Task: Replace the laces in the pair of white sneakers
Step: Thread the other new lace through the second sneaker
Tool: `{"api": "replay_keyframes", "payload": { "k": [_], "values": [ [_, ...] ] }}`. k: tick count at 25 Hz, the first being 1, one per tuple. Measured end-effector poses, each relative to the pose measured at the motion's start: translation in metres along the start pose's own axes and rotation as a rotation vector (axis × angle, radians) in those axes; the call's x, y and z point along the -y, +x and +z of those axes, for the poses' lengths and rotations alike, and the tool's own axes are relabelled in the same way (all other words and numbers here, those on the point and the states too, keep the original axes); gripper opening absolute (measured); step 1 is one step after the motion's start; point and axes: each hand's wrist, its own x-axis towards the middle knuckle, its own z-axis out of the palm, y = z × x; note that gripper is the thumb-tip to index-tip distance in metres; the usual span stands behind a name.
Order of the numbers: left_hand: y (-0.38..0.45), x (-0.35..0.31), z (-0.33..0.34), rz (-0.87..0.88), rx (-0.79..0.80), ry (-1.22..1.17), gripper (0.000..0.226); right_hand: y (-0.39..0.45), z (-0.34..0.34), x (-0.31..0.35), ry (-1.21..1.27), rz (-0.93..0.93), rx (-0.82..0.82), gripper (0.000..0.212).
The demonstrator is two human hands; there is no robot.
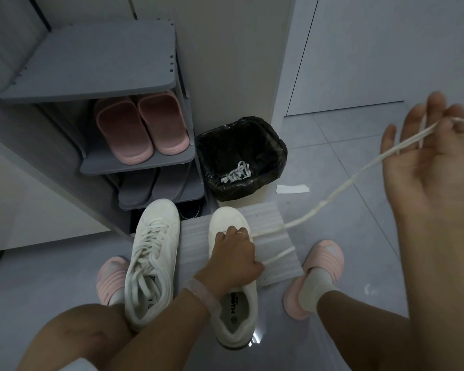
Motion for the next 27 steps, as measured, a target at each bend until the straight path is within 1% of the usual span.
{"api": "replay_keyframes", "payload": {
  "k": [1, 2, 3, 4, 5, 6, 7, 8, 9, 10, 11, 12, 13, 14, 16, 17, 18, 19, 20, 21, 22, 23, 25, 27],
  "values": [
    [-0.005, -0.003, -0.011, -0.035, 0.044, -0.074, 0.05, -0.014, -0.009, -0.009, 0.038, 0.005, -0.028, 0.019],
    [-0.008, -0.001, -0.019, -0.086, 0.091, -0.237, 0.049, -0.021, -0.009, -0.009, 0.059, 0.036, 0.059, 0.019],
    [-0.011, 0.003, -0.033, -0.176, 0.112, -0.513, 0.045, -0.022, -0.007, -0.004, 0.041, 0.041, 0.028, 0.019],
    [-0.015, 0.011, -0.049, -0.269, 0.075, -0.853, 0.039, -0.029, -0.009, -0.008, 0.029, 0.036, 0.043, 0.02],
    [-0.021, 0.022, -0.063, -0.33, -0.042, -1.187, 0.033, -0.028, -0.013, -0.008, 0.024, 0.042, 0.079, 0.02],
    [-0.028, 0.039, -0.076, -0.378, -0.208, -1.44, 0.032, -0.023, -0.013, -0.011, -0.055, 0.029, 0.038, 0.021],
    [-0.036, 0.061, -0.088, -0.439, -0.401, -1.611, 0.034, -0.022, -0.007, -0.01, -0.159, 0.026, 0.025, 0.02],
    [-0.042, 0.082, -0.096, -0.514, -0.563, -1.745, 0.037, -0.027, -0.007, -0.015, -0.274, 0.036, 0.073, 0.02],
    [-0.047, 0.101, -0.099, -0.603, -0.676, -1.749, 0.035, -0.032, -0.013, -0.023, -0.44, 0.05, 0.133, 0.02],
    [-0.049, 0.115, -0.096, -0.68, -0.745, -1.615, 0.029, -0.035, -0.016, -0.03, -0.66, 0.078, 0.203, 0.021],
    [-0.052, 0.121, -0.093, -0.726, -0.8, -1.425, 0.021, -0.037, -0.02, -0.039, -0.933, 0.069, 0.312, 0.02],
    [-0.052, 0.124, -0.086, -0.732, -0.87, -1.251, 0.018, -0.041, -0.02, -0.048, -1.181, 0.075, 0.441, 0.019],
    [-0.052, 0.122, -0.079, -0.719, -0.927, -1.102, 0.024, -0.046, -0.022, -0.058, -1.374, 0.096, 0.596, 0.019],
    [-0.052, 0.114, -0.075, -0.697, -0.988, -0.969, 0.032, -0.054, -0.025, -0.069, -1.508, 0.12, 0.75, 0.019],
    [-0.051, 0.095, -0.067, -0.571, -1.088, -0.709, 0.039, -0.073, -0.03, -0.092, -1.639, 0.167, 0.996, 0.018],
    [-0.048, 0.088, -0.061, -0.473, -1.06, -0.601, 0.037, -0.082, -0.032, -0.103, -1.668, 0.159, 1.078, 0.018],
    [-0.045, 0.08, -0.056, -0.351, -0.954, -0.504, 0.03, -0.09, -0.033, -0.113, -1.704, 0.142, 1.123, 0.019],
    [-0.042, 0.071, -0.048, -0.23, -0.771, -0.416, 0.022, -0.095, -0.036, -0.121, -1.729, 0.121, 1.13, 0.02],
    [-0.039, 0.062, -0.038, -0.131, -0.553, -0.351, 0.019, -0.099, -0.038, -0.129, -1.76, 0.098, 1.123, 0.021],
    [-0.037, 0.053, -0.026, -0.056, -0.364, -0.302, 0.021, -0.101, -0.041, -0.135, -1.794, 0.068, 1.124, 0.021],
    [-0.036, 0.046, -0.015, -0.019, -0.237, -0.274, 0.024, -0.101, -0.042, -0.138, -1.821, 0.045, 1.137, 0.021],
    [-0.035, 0.04, -0.006, -0.022, -0.189, -0.27, 0.026, -0.101, -0.044, -0.139, -1.833, 0.026, 1.16, 0.021],
    [-0.033, 0.037, 0.002, -0.05, -0.195, -0.283, 0.027, -0.1, -0.044, -0.139, -1.844, 0.006, 1.231, 0.019],
    [-0.031, 0.038, 0.003, -0.039, -0.166, -0.36, 0.025, -0.099, -0.042, -0.136, -1.876, -0.025, 1.3, 0.014]
  ]
}}
